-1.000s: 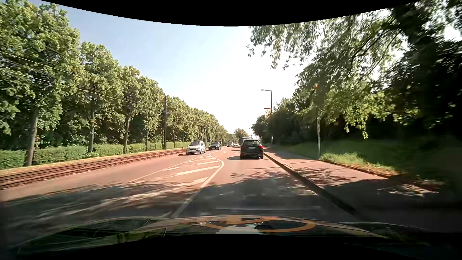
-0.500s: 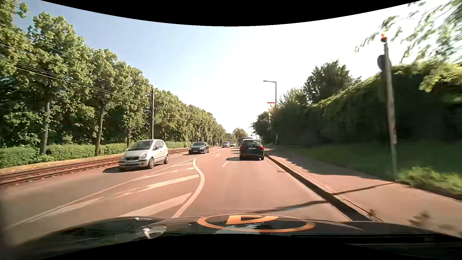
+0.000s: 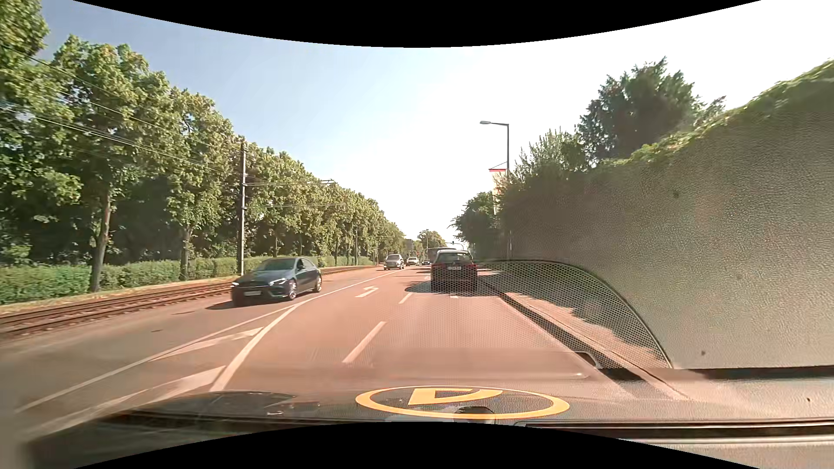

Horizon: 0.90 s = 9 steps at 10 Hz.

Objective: Follow the waypoints while adhering to traffic rules and regulations

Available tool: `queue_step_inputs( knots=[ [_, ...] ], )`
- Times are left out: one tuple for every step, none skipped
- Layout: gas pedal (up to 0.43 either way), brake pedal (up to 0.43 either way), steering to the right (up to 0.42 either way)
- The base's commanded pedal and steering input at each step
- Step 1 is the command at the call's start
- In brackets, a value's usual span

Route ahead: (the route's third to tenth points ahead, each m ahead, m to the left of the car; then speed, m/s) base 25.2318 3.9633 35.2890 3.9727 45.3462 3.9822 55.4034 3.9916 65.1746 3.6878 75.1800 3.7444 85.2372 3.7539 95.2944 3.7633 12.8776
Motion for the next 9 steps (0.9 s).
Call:
queue_step_inputs(
  knots=[
    [0.000, 0.000, 0.006],
    [0.000, 0.000, 0.006],
    [0.000, 0.000, 0.006],
    [0.000, 0.000, 0.006],
    [0.000, 0.000, 0.005],
    [0.000, 0.000, 0.005],
    [0.028, 0.000, 0.003],
    [0.039, 0.000, 0.001],
    [0.047, 0.000, 0.001]
  ],
)
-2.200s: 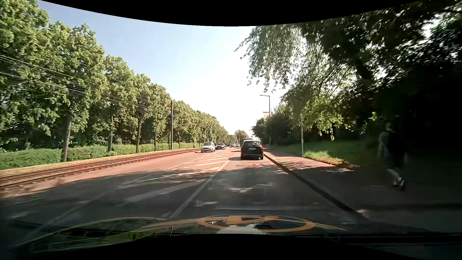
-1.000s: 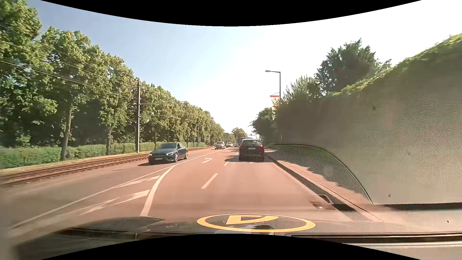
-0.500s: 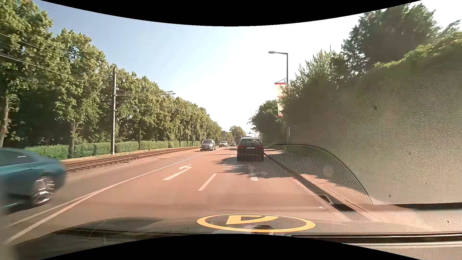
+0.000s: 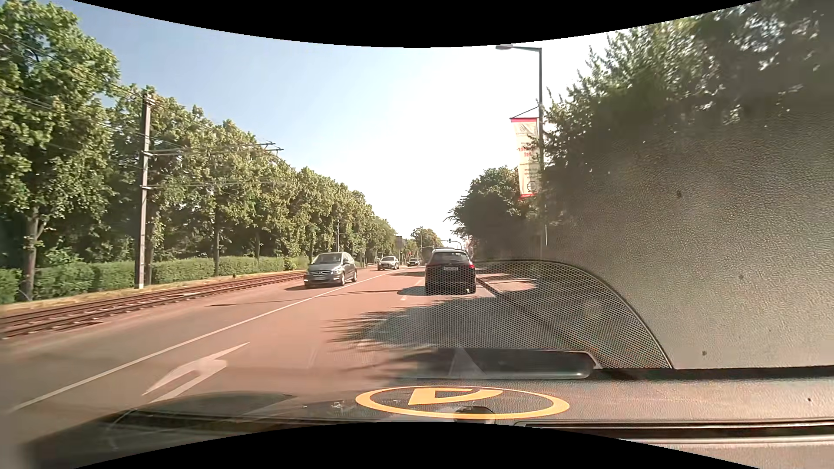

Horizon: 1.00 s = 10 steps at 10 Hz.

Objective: Follow the waypoints while adhering to traffic rules and regulations

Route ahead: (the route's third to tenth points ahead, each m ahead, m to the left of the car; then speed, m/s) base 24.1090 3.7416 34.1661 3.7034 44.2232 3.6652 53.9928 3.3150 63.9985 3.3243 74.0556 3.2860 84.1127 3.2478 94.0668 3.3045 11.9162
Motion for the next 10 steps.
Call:
queue_step_inputs(
  knots=[
    [0.047, 0.000, 0.001],
    [0.059, 0.000, 0.001],
    [0.059, 0.000, 0.001],
    [0.059, 0.000, 0.001],
    [0.059, 0.000, 0.001],
    [0.079, 0.000, 0.001],
    [0.087, 0.000, 0.002],
    [0.087, 0.000, 0.001],
    [0.087, 0.000, 0.001],
    [0.087, 0.000, 0.001]
  ],
)
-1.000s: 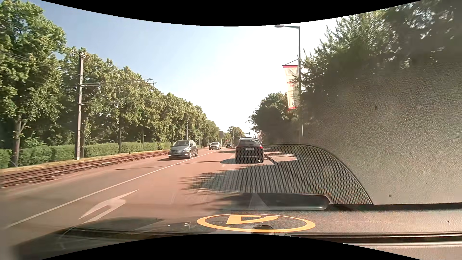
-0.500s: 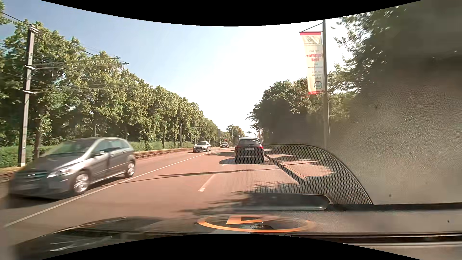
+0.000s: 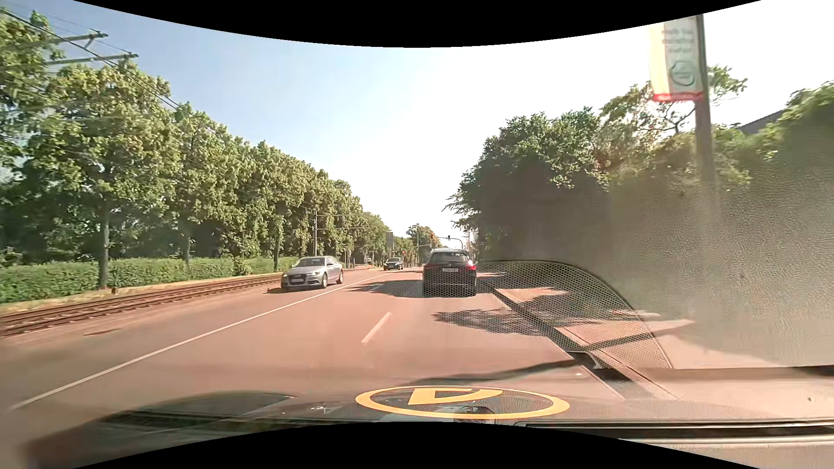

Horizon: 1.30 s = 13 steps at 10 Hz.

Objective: Follow the waypoints while adhering to traffic rules and regulations

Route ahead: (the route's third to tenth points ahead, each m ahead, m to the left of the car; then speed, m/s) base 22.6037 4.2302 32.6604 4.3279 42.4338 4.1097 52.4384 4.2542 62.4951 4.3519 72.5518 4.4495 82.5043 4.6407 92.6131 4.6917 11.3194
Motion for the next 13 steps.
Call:
queue_step_inputs(
  knots=[
    [0.087, 0.000, 0.002],
    [0.087, 0.000, 0.003],
    [0.087, 0.000, 0.004],
    [0.087, 0.000, 0.004],
    [0.087, 0.000, 0.004],
    [0.087, 0.000, 0.004],
    [0.087, 0.000, 0.004],
    [0.087, 0.000, 0.004],
    [0.087, 0.000, 0.004],
    [0.110, 0.000, 0.003],
    [0.157, 0.000, 0.003],
    [0.189, 0.000, 0.000],
    [0.220, 0.000, 0.000]
  ],
)
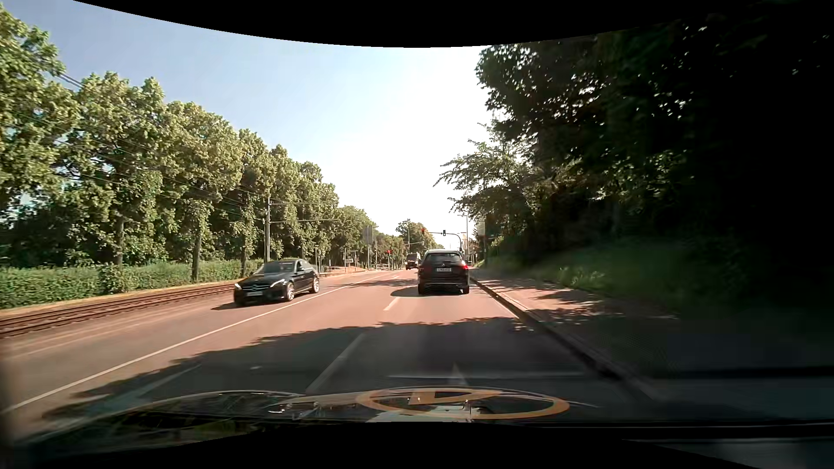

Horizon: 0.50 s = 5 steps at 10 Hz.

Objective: Follow the waypoints while adhering to traffic rules and regulations

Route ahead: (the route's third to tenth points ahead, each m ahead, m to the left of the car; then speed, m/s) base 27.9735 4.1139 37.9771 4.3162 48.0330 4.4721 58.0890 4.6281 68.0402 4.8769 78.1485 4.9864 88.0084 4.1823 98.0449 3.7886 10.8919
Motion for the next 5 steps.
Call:
queue_step_inputs(
  knots=[
    [0.220, 0.000, 0.000],
    [0.220, 0.000, 0.000],
    [0.220, 0.000, 0.000],
    [0.220, 0.000, 0.000],
    [0.220, 0.000, -0.004]
  ],
)
